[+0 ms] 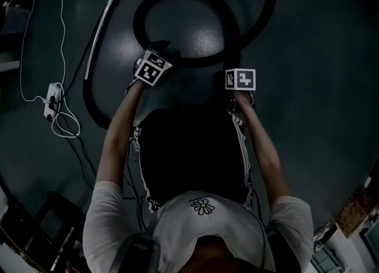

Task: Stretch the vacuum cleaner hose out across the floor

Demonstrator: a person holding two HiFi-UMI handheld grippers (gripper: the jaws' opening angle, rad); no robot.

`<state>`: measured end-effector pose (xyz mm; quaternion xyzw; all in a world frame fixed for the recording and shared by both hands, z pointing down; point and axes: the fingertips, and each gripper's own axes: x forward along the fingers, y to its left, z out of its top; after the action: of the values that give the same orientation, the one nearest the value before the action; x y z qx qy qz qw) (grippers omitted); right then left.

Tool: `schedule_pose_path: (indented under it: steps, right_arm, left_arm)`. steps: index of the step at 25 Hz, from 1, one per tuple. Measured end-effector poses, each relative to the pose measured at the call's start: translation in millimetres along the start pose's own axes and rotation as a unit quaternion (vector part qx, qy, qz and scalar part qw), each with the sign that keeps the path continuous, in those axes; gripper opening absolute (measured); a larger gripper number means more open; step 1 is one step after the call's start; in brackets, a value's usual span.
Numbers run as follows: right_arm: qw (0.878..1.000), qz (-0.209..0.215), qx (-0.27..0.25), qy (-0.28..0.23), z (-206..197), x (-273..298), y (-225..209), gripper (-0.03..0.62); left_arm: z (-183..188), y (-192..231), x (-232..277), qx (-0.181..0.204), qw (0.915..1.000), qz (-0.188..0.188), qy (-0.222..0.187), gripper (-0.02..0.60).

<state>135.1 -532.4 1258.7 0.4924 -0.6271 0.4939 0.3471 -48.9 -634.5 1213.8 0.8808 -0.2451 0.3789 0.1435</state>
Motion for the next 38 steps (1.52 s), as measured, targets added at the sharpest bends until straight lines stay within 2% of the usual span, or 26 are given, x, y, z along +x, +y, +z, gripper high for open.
schedule_pose_path:
  steps: [1, 3, 5, 6, 9, 11, 13, 15, 17, 19, 21, 23, 25, 27, 30, 32, 34, 36, 38]
  right_arm:
    - [1.0, -0.005, -0.017, -0.006, 4.9, -6.9, 1.1, 0.227]
    - [0.997, -0.03, -0.072, -0.014, 12.7, -20.8, -4.5, 0.227]
    - [0.985, -0.076, -0.155, -0.003, 18.6, -30.0, -27.8, 0.229]
    - [0.975, -0.102, -0.195, 0.008, 23.9, -36.7, -44.3, 0.229]
    - [0.936, -0.174, -0.306, 0.021, 58.5, -64.2, -92.4, 0.229]
    - [0.904, -0.213, -0.37, 0.025, 81.2, -80.5, -114.0, 0.229]
    - [0.875, -0.242, -0.418, 0.007, 106.2, -92.7, -121.5, 0.229]
    - [0.855, -0.263, -0.445, -0.029, 139.2, -105.9, -113.1, 0.229]
    - [0.834, -0.272, -0.477, -0.064, 174.7, -114.0, -86.0, 0.229]
    - [0.806, -0.271, -0.518, -0.093, 204.9, -117.0, -44.2, 0.229]
    - [0.779, -0.27, -0.55, -0.13, 232.6, -130.8, -4.8, 0.229]
    - [0.749, -0.28, -0.578, -0.163, 257.7, -156.9, 22.3, 0.229]
    - [0.715, -0.296, -0.609, -0.177, 274.9, -180.2, 41.2, 0.229]
    - [0.683, -0.316, -0.632, -0.185, 288.1, -201.2, 55.2, 0.229]
    - [0.649, -0.356, -0.64, -0.207, 313.4, -250.6, 68.6, 0.229]
    - [0.62, -0.383, -0.644, -0.23, 328.8, -300.0, 79.5, 0.229]
    - [0.588, -0.403, -0.654, -0.253, 340.2, -357.0, 97.5, 0.227]
    - [0.554, -0.418, -0.665, -0.277, 347.0, -419.5, 123.1, 0.227]
    - [0.531, -0.421, -0.67, -0.301, 348.1, -486.7, 151.5, 0.225]
  left_arm:
    - [-12.4, -3.6, 7.9, -0.016, 0.999, -0.028, 0.03, 0.21]
    - [-34.0, -14.9, 17.2, -0.083, 0.9896, -0.094, 0.071, 0.204]
    - [-41.1, -18.3, 17.5, -0.14, 0.9806, -0.118, 0.072, 0.198]
    - [-40.4, -20.3, 15.6, -0.141, 0.9806, -0.117, 0.069, 0.198]
    - [-44.1, -33.5, 11.9, -0.118, 0.9824, -0.123, 0.077, 0.198]
    - [-53.9, -43.8, 11.3, -0.121, 0.9807, -0.129, 0.083, 0.195]
    - [-60.9, -58.8, 8.4, -0.125, 0.9772, -0.143, 0.095, 0.192]
    - [-60.6, -80.5, 4.5, -0.126, 0.9719, -0.168, 0.107, 0.192]
    - [-59.3, -97.8, 2.0, -0.141, 0.9672, -0.182, 0.107, 0.192]
    - [-55.3, -102.0, -4.3, -0.159, 0.9675, -0.182, 0.073, 0.192]
    - [-39.9, -84.8, -19.7, -0.154, 0.9773, -0.145, 0.01, 0.192]
    - [-8.3, -48.4, -47.9, -0.133, 0.9868, -0.072, -0.058, 0.192]
    - [33.1, -4.4, -85.2, -0.099, 0.9879, 0.003, -0.119, 0.192]
    - [75.6, 39.9, -125.7, -0.069, 0.9799, 0.068, -0.174, 0.192]
    - [138.9, 92.3, -186.5, -0.033, 0.9587, 0.148, -0.241, 0.192]
    - [180.1, 110.1, -226.0, -0.011, 0.9459, 0.185, -0.266, 0.192]
    - [222.9, 119.0, -267.6, 0.001, 0.9375, 0.2, -0.284, 0.192]
    - [269.1, 116.9, -316.4, 0.007, 0.9337, 0.192, -0.302, 0.192]
    - [317.3, 100.2, -368.9, 0.022, 0.9341, 0.172, -0.312, 0.192]
